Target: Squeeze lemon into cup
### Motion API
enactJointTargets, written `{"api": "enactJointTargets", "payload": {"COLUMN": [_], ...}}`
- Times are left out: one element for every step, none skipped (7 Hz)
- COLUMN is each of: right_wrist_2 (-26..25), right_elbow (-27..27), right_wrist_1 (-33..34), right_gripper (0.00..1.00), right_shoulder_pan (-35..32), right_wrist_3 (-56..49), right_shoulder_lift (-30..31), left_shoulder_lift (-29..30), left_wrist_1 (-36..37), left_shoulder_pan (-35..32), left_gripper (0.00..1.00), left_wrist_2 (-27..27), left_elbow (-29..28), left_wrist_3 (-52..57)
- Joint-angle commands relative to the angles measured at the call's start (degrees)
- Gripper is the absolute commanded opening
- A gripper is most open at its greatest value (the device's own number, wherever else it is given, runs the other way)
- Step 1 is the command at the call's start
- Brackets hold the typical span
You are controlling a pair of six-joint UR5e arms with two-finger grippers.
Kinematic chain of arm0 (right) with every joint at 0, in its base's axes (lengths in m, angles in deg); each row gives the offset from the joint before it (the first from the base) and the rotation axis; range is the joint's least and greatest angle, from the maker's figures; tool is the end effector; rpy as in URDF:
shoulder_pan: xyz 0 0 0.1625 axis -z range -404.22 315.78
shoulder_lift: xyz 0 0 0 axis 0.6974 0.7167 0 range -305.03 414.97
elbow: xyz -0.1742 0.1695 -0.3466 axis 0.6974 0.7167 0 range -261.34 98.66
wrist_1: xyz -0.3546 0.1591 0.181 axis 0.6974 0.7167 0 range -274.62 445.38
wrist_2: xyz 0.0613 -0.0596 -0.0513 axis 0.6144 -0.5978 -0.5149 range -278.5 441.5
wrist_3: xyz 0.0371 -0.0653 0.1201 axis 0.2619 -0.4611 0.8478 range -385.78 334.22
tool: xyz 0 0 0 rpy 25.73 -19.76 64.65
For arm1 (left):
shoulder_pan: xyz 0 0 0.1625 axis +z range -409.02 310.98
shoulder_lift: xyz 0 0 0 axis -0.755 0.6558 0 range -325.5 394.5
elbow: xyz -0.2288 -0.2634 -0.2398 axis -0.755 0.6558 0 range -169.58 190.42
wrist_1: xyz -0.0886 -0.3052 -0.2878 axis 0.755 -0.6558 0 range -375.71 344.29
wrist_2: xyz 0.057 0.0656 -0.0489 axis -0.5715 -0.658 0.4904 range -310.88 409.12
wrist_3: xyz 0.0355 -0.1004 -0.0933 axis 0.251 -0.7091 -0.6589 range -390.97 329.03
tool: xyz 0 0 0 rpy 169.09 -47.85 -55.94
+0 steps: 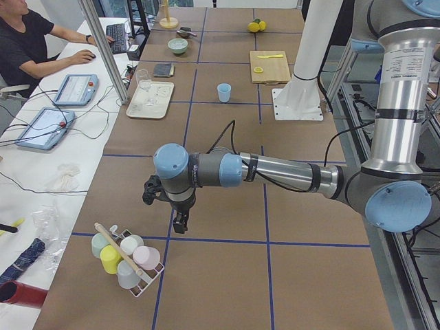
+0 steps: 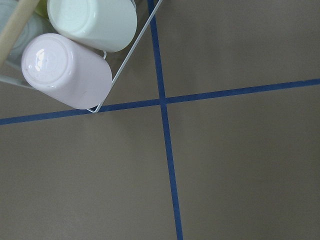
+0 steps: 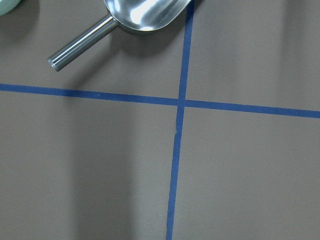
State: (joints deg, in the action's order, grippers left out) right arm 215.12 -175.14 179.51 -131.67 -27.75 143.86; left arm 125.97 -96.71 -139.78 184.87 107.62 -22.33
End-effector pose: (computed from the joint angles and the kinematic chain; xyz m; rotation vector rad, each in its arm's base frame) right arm 0.0126 -0.5163 0.6520 0.0091 -0.7616 -0.0802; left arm -0.0386 -0.5124 0.6237 0.0599 0.7968 0.1279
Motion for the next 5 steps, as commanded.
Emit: {"api": "enactJointTargets", "payload": {"right_wrist_2": [0.33, 0.33, 0.33, 0.33, 0.33], "right_elbow": [0.02, 0.19, 0.19, 0.19, 0.11], "right_wrist_1": [0.00, 0.00, 0.00, 0.00, 0.00], "right_gripper": [1.00, 1.00, 1.00, 1.00, 1.00], "right_shoulder_pan": [0.00, 0.00, 0.00, 0.00, 0.00], "right_wrist_3": [0.03, 0.03, 0.03, 0.03, 0.03], "right_shoulder_lift": [-0.12, -0.12, -0.12, -0.12, -0.12], "left_shoulder_lift": [0.98, 1.34, 1.43, 1.52, 1.52], "left_wrist_1": [0.06, 0.23, 0.15, 0.14, 0.41], "left_shoulder_pan": [0.15, 0.41, 0.41, 0.41, 0.41], "left_gripper": [1.00, 1.00, 1.00, 1.00, 1.00], "left_wrist_2": [-3.53, -3.65, -3.65, -3.47, -3.56], "left_elbow": [0.36, 0.54, 0.54, 0.54, 0.62], "left_wrist_3": [0.15, 0.15, 0.15, 0.15, 0.15]}}
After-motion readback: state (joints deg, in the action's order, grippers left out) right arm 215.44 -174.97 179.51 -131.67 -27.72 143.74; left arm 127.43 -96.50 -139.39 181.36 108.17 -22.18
